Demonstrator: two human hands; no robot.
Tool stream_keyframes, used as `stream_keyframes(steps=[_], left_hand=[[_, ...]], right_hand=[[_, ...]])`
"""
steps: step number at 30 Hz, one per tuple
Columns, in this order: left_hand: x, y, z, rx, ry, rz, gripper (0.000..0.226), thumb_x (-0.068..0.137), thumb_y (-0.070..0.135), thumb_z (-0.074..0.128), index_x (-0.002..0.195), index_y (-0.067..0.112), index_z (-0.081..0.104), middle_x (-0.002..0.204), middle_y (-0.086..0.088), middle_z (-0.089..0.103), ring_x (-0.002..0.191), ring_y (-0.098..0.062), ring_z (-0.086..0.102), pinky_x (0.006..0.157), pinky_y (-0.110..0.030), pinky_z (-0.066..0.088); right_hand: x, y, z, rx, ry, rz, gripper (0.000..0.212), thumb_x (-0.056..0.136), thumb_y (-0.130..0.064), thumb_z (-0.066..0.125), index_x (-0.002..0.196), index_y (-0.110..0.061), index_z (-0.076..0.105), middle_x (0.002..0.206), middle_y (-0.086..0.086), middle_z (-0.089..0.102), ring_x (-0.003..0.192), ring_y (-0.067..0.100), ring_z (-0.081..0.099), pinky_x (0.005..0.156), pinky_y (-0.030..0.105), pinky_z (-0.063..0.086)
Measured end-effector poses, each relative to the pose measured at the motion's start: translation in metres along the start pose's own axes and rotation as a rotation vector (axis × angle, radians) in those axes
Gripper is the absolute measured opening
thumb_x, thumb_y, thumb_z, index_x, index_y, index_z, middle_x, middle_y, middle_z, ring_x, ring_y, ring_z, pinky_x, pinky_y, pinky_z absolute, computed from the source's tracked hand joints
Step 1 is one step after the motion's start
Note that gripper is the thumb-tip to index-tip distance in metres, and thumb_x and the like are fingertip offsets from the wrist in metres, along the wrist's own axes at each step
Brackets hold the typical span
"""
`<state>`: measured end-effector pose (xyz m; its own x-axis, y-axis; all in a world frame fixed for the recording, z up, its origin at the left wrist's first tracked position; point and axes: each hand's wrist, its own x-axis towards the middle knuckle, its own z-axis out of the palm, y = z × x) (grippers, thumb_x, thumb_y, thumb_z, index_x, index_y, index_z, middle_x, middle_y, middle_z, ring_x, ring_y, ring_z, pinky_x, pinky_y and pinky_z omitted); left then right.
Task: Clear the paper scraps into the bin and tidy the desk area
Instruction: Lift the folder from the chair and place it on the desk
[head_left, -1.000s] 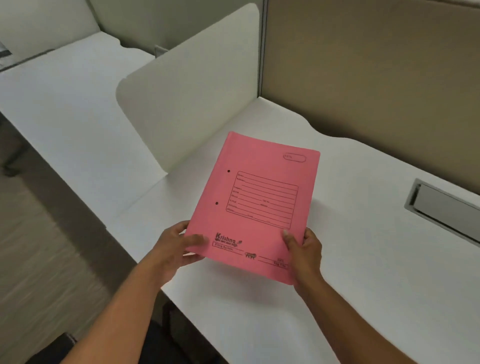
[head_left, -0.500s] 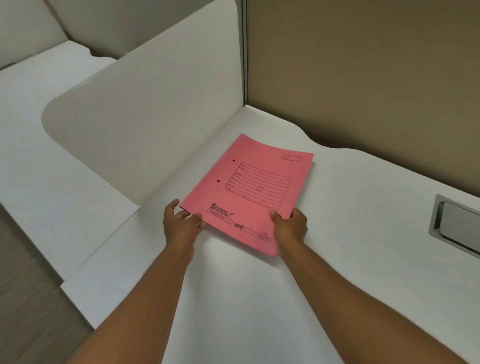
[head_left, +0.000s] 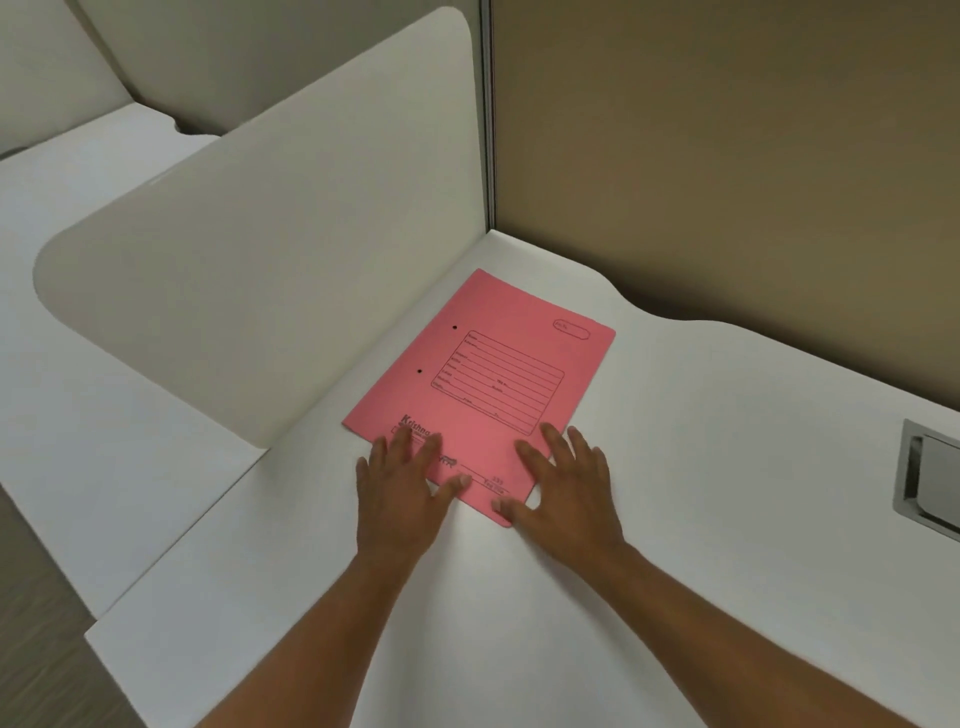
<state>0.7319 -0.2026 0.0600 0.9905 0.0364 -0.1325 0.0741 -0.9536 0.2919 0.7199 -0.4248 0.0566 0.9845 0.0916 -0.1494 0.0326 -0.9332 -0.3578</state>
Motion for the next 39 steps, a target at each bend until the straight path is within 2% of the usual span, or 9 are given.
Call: stream_keyframes(steps=[4, 10, 15, 25, 29, 33, 37, 39], left_hand=[[0.028, 0.008, 0.005, -0.012, -0.030, 0.027, 0.077, 0.096, 0.074, 0.048, 0.162, 0.035, 0.038, 0.176, -0.009, 0.024, 0.162, -0.041, 0.016, 0.128, -0.063, 0.017], [0.069, 0.020, -0.002, 0.023, -0.006, 0.065, 0.073, 0.097, 0.070, 0.052, 0.157, 0.029, 0.044, 0.171, -0.013, 0.032, 0.155, -0.043, 0.025, 0.121, -0.063, 0.030], [0.097, 0.026, -0.004, 0.025, -0.027, 0.067, 0.074, 0.097, 0.070, 0.051, 0.158, 0.030, 0.042, 0.173, -0.012, 0.029, 0.158, -0.043, 0.022, 0.123, -0.067, 0.028], [0.106, 0.028, 0.000, -0.009, -0.016, 0.079, 0.080, 0.096, 0.075, 0.047, 0.163, 0.033, 0.036, 0.177, -0.009, 0.020, 0.162, -0.042, 0.012, 0.125, -0.070, 0.019], [0.079, 0.024, 0.003, -0.127, 0.071, 0.064, 0.079, 0.098, 0.070, 0.049, 0.166, 0.035, 0.029, 0.179, -0.007, 0.013, 0.165, -0.037, 0.005, 0.128, -0.068, 0.015], [0.015, 0.022, 0.006, -0.219, 0.125, 0.099, 0.073, 0.101, 0.064, 0.048, 0.165, 0.036, 0.030, 0.179, -0.003, 0.015, 0.166, -0.028, 0.007, 0.130, -0.061, 0.021], [-0.061, 0.009, -0.008, -0.255, 0.191, 0.199, 0.061, 0.106, 0.056, 0.045, 0.162, 0.033, 0.040, 0.175, -0.001, 0.030, 0.163, -0.025, 0.021, 0.127, -0.058, 0.033], [-0.105, -0.004, -0.020, -0.280, 0.222, 0.229, 0.059, 0.108, 0.055, 0.045, 0.162, 0.034, 0.040, 0.174, 0.001, 0.032, 0.163, -0.021, 0.022, 0.126, -0.059, 0.034]], right_hand=[[0.022, 0.009, 0.000, 0.004, 0.036, 0.002, 0.090, 0.085, -0.086, 0.040, 0.159, -0.035, 0.037, 0.173, 0.004, 0.019, 0.160, 0.032, 0.009, 0.126, 0.058, 0.003], [0.063, 0.016, -0.011, 0.004, 0.041, -0.023, 0.085, 0.087, -0.081, 0.045, 0.157, -0.032, 0.039, 0.171, 0.007, 0.022, 0.159, 0.035, 0.013, 0.125, 0.060, 0.009], [0.087, 0.017, -0.018, 0.012, 0.046, -0.018, 0.082, 0.089, -0.076, 0.053, 0.155, -0.029, 0.042, 0.169, 0.009, 0.026, 0.157, 0.038, 0.017, 0.126, 0.059, 0.016], [0.098, 0.025, -0.018, 0.081, 0.035, -0.023, 0.081, 0.091, -0.072, 0.056, 0.157, -0.027, 0.040, 0.171, 0.009, 0.019, 0.158, 0.037, 0.011, 0.126, 0.059, 0.017], [0.084, 0.022, -0.024, 0.270, 0.053, -0.018, 0.086, 0.089, -0.065, 0.065, 0.161, -0.031, 0.033, 0.174, 0.004, 0.008, 0.160, 0.038, -0.003, 0.125, 0.059, 0.016], [0.029, 0.014, -0.026, 0.310, 0.091, -0.064, 0.084, 0.090, -0.063, 0.067, 0.161, -0.036, 0.032, 0.174, -0.002, 0.012, 0.161, 0.031, 0.002, 0.123, 0.053, 0.025], [-0.052, -0.014, -0.022, 0.312, 0.054, -0.094, 0.074, 0.095, -0.067, 0.052, 0.160, -0.037, 0.033, 0.173, -0.007, 0.018, 0.160, 0.021, 0.006, 0.123, 0.051, 0.026], [-0.097, -0.032, -0.020, 0.340, 0.042, -0.106, 0.072, 0.096, -0.069, 0.042, 0.159, -0.035, 0.036, 0.171, -0.007, 0.024, 0.160, 0.018, 0.008, 0.123, 0.049, 0.027]])
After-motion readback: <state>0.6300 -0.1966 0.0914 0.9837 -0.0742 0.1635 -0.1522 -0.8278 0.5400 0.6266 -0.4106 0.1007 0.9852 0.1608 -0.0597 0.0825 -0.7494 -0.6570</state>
